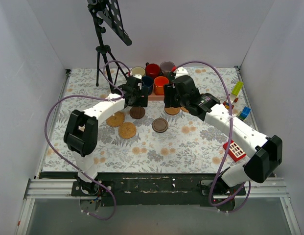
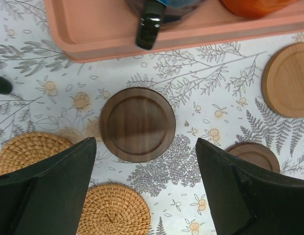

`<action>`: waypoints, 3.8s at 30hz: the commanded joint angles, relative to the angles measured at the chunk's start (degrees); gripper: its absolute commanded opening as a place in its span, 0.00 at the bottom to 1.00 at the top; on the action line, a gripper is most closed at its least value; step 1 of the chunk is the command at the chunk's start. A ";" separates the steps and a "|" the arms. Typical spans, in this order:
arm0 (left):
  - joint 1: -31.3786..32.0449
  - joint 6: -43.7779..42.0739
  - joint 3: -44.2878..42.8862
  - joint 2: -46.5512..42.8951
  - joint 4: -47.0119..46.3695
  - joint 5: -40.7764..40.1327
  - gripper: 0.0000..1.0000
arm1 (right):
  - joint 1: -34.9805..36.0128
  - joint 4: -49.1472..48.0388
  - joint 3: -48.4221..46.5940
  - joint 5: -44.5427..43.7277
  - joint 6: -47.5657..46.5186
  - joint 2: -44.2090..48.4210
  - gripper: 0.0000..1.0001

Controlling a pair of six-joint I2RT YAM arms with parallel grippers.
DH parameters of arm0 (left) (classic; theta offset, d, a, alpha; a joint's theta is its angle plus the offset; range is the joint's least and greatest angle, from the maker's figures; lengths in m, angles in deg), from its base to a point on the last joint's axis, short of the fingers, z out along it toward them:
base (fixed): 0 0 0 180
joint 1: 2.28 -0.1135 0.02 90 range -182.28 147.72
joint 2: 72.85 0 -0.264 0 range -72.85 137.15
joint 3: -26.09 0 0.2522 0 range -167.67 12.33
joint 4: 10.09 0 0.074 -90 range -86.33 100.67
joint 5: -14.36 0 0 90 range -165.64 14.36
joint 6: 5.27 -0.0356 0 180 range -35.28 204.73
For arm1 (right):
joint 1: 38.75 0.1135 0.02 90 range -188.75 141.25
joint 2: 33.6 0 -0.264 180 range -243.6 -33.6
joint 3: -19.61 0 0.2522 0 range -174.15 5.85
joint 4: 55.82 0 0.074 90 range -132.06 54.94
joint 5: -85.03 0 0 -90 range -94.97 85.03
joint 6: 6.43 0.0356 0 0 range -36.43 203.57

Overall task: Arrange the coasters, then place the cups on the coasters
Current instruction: Move the coaster to the center of the board.

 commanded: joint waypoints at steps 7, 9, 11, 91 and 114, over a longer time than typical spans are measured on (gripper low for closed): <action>2.18 -4.27 -3.05 5.79 0.19 1.76 0.84 | -0.27 -1.28 -5.10 0.33 -2.20 -1.68 0.69; 2.36 -4.54 -3.75 6.93 0.37 0.97 0.84 | -0.19 -1.36 -5.37 0.42 -2.72 -1.85 0.69; 2.53 -4.54 -4.28 7.55 0.46 0.09 0.83 | -0.27 -1.36 -5.55 0.42 -3.07 -1.94 0.69; 0.60 -1.90 2.48 9.05 1.07 -5.28 0.40 | -0.27 -2.59 -3.97 -0.28 -1.06 -0.63 0.67; 0.86 -2.95 10.39 2.64 -2.35 1.83 0.39 | -0.19 -3.39 -2.12 -0.46 1.32 1.31 0.66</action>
